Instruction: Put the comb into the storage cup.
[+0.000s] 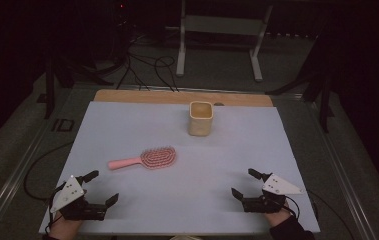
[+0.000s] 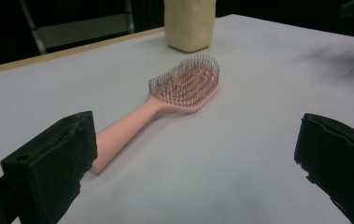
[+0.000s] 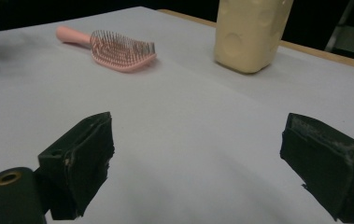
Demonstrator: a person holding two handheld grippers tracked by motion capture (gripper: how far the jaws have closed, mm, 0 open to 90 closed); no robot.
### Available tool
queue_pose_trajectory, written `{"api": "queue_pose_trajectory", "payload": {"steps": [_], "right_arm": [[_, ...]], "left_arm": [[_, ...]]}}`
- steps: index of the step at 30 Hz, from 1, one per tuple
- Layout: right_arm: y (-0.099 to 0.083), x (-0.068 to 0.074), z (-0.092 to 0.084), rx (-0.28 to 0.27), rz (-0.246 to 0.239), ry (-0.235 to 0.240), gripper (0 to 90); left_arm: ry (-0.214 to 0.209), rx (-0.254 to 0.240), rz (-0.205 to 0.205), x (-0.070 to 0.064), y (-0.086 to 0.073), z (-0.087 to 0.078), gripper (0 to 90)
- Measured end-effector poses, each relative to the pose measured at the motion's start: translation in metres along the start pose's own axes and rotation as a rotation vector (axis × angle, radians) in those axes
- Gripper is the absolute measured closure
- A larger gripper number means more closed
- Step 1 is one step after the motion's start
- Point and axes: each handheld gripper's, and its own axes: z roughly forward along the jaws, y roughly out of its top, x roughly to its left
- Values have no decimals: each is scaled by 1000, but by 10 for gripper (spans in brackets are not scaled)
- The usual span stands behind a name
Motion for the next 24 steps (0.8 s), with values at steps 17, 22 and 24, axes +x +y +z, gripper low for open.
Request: {"api": "queue_pose_trajectory", "payload": {"steps": [17,22,24], "right_arm": [[2,2,-4,-18,15,-21,94],[3,3,-6,-20,14,-23,94],[3,3,-6,-23,16,-23,94]], "left_arm": [[-55,-88,-3,-3,27,-7,1],[-76,-74,17,-5,36,-6,1],[-89,-67,27,-3,44,-5,1]]}}
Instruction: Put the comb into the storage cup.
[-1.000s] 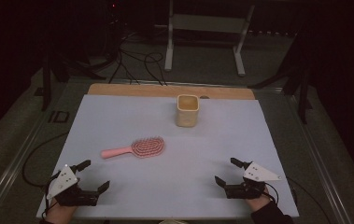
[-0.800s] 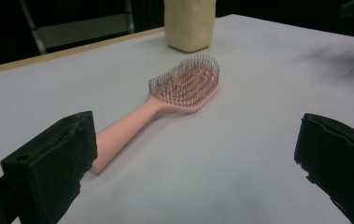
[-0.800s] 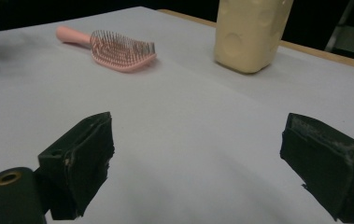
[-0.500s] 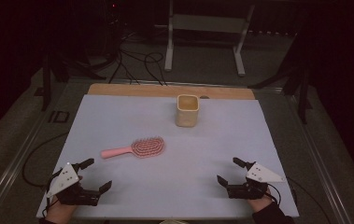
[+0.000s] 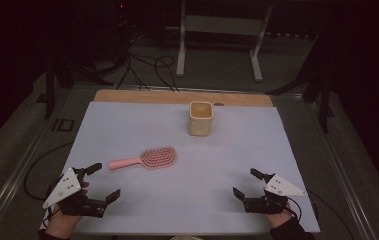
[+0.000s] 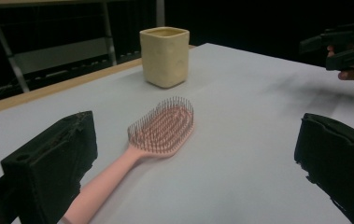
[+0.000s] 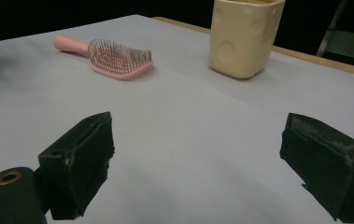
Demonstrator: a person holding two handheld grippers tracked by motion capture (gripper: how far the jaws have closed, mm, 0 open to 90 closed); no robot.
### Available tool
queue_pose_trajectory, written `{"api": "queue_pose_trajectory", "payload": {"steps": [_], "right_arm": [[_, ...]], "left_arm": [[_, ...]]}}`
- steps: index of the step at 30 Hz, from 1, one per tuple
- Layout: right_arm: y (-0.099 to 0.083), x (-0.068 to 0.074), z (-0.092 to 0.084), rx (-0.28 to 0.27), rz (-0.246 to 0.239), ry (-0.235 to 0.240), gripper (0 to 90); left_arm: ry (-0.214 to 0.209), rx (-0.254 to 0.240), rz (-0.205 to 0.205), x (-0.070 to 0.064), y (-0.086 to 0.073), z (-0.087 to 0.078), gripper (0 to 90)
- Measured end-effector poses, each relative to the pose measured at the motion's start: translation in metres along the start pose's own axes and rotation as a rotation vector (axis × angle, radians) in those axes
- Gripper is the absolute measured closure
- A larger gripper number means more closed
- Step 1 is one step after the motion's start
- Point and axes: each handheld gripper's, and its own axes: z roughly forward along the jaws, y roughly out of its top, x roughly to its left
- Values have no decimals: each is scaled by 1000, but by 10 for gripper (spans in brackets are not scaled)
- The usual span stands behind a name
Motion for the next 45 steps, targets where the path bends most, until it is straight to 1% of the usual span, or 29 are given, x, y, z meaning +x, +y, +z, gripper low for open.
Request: {"api": "queue_pose_trajectory", "payload": {"steps": [1,2,5,7,8,9,11,15,20,21,23,24,26,27,28,30,31,32,33,34,36,41,43,44,45], "right_arm": [[0,0,0,0,0,0,94],[0,0,0,0,0,1,94],[0,0,-1,1,6,-2,94],[0,0,-1,3,4,-1,94],[0,0,-1,3,12,-2,94],[-1,-1,-1,0,10,1,94],[0,-1,-1,-1,12,-1,94],[0,-1,-1,-8,15,-1,95],[0,-1,-1,-5,20,1,94],[0,-1,-1,-4,21,2,95],[0,-1,-1,-5,20,2,95],[0,-1,-1,-4,22,4,95],[-1,-1,-1,-4,23,4,95],[0,0,-1,-6,19,3,95],[0,0,-2,-7,18,2,95],[0,-1,-2,-11,23,3,95],[0,-1,-2,-11,23,3,95],[0,-1,-2,-10,30,3,96],[0,-1,-2,-13,27,3,95],[0,-1,-3,-13,23,3,95],[0,-1,-3,-14,26,4,95],[0,0,-4,-16,26,3,96],[0,-1,-4,-17,29,3,96],[0,-1,-4,-17,30,2,96],[0,0,-5,-19,28,0,96]], "left_arm": [[0,0,0,0,0,0,1],[-4,6,9,2,7,0,1],[-11,4,5,7,17,0,1],[-2,6,8,11,23,0,1],[-3,4,2,13,26,-1,1],[-3,2,-3,15,29,-1,1],[1,3,4,19,35,-1,1],[10,10,1,28,44,-1,1],[24,16,4,39,56,4,1],[28,13,3,41,59,6,1],[29,24,-5,46,63,10,1],[32,34,-6,48,64,13,1],[32,34,-6,48,64,13,1],[33,46,-44,54,69,21,1],[35,48,-54,56,70,24,1],[38,54,-54,59,73,29,1],[38,54,-54,59,73,29,1],[43,71,-60,62,74,34,1],[51,80,-57,63,75,36,1],[50,85,-55,65,75,38,1],[53,92,-64,68,76,43,1],[67,113,-66,74,77,51,1],[67,114,-62,75,77,52,2],[84,122,-41,75,77,55,2],[84,125,-44,76,77,56,2]]}}
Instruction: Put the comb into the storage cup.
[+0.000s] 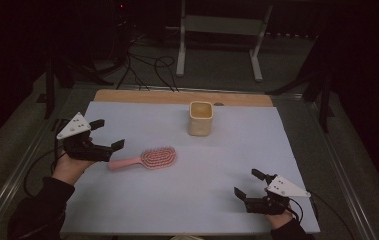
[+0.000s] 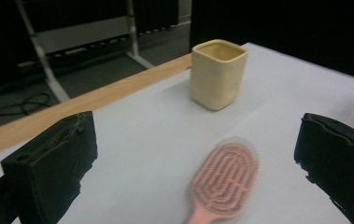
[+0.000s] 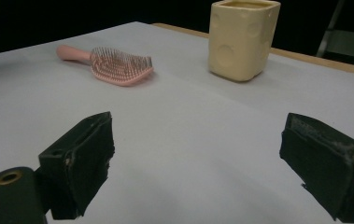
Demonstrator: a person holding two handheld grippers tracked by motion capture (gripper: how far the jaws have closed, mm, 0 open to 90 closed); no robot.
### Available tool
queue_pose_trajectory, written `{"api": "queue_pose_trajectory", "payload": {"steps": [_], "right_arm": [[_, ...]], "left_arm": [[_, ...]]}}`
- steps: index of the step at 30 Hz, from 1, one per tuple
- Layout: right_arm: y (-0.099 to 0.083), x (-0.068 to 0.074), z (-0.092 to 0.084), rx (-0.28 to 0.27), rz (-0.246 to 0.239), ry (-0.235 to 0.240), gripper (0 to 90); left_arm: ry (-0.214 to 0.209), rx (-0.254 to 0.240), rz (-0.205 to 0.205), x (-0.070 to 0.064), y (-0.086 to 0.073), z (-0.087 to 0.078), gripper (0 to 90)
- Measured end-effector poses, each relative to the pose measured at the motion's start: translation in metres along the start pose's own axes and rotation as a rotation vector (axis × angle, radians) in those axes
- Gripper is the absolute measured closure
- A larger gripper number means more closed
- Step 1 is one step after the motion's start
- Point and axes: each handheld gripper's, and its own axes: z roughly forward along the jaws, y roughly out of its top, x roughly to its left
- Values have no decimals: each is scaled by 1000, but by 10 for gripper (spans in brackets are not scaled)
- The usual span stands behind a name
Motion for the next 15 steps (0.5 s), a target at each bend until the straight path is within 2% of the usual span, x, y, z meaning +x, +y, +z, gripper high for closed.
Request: {"api": "queue_pose_trajectory", "payload": {"steps": [7,10,15], "right_arm": [[0,0,0,2,3,1,96],[0,0,0,0,8,3,96],[0,0,0,0,9,4,96]], "left_arm": [[14,42,-8,4,-4,11,2],[25,41,-10,6,-7,13,3],[41,70,-45,11,-14,21,14]]}}
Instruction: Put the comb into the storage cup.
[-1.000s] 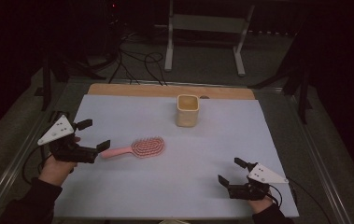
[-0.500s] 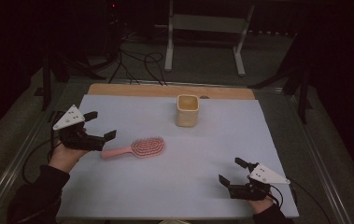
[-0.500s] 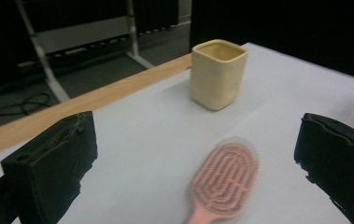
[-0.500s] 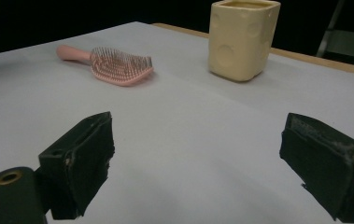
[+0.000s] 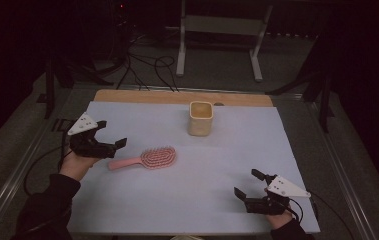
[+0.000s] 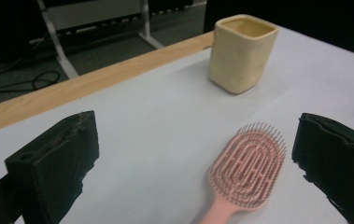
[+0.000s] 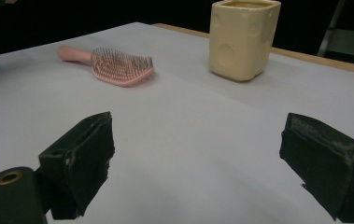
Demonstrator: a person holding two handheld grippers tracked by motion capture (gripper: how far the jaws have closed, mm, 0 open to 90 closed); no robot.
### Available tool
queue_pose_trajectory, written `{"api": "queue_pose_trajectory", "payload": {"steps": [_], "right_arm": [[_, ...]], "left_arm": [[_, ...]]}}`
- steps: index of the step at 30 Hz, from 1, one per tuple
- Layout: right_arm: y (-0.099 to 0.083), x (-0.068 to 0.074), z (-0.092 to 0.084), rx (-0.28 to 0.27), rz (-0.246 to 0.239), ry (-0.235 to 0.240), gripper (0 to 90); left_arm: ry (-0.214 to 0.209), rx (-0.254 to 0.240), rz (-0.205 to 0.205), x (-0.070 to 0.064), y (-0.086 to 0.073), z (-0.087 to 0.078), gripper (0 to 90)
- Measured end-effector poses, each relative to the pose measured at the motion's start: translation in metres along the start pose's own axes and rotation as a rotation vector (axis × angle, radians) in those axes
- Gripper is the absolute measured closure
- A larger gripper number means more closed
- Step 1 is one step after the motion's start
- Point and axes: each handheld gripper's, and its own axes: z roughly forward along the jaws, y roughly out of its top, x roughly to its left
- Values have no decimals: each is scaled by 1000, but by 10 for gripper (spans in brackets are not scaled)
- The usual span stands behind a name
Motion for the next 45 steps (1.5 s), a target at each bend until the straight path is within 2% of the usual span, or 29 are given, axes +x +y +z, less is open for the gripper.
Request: {"api": "queue_pose_trajectory", "payload": {"steps": [5,8,11,16,18,21,30,32,38,40,42,45], "right_arm": [[0,0,0,-3,-1,4,96],[0,0,0,-1,-3,2,96],[0,0,0,-1,3,3,96],[0,0,-1,-2,-2,2,96],[0,0,-1,-2,-1,1,96],[0,0,-1,-4,1,-3,96],[0,-1,-2,-8,4,-4,96],[0,-1,-2,-7,4,-4,96],[0,-1,-2,-9,6,-4,96],[0,-1,-2,-9,9,-4,96],[0,-1,-2,-10,10,-6,96],[-1,-1,-2,-10,15,-2,96]], "left_arm": [[7,34,-11,3,-5,6,44],[23,66,-6,4,-10,12,79],[25,87,-21,6,-16,17,127],[48,136,-9,8,-24,25,173],[63,147,-10,9,-27,27,223],[61,166,-16,12,-30,29,283],[52,274,-34,14,-36,37,492],[61,294,-33,15,-37,40,536],[56,357,-57,17,-42,48,607],[62,361,-53,17,-44,49,661],[61,389,-34,17,-44,50,684],[52,412,-34,17,-44,52,740]]}}
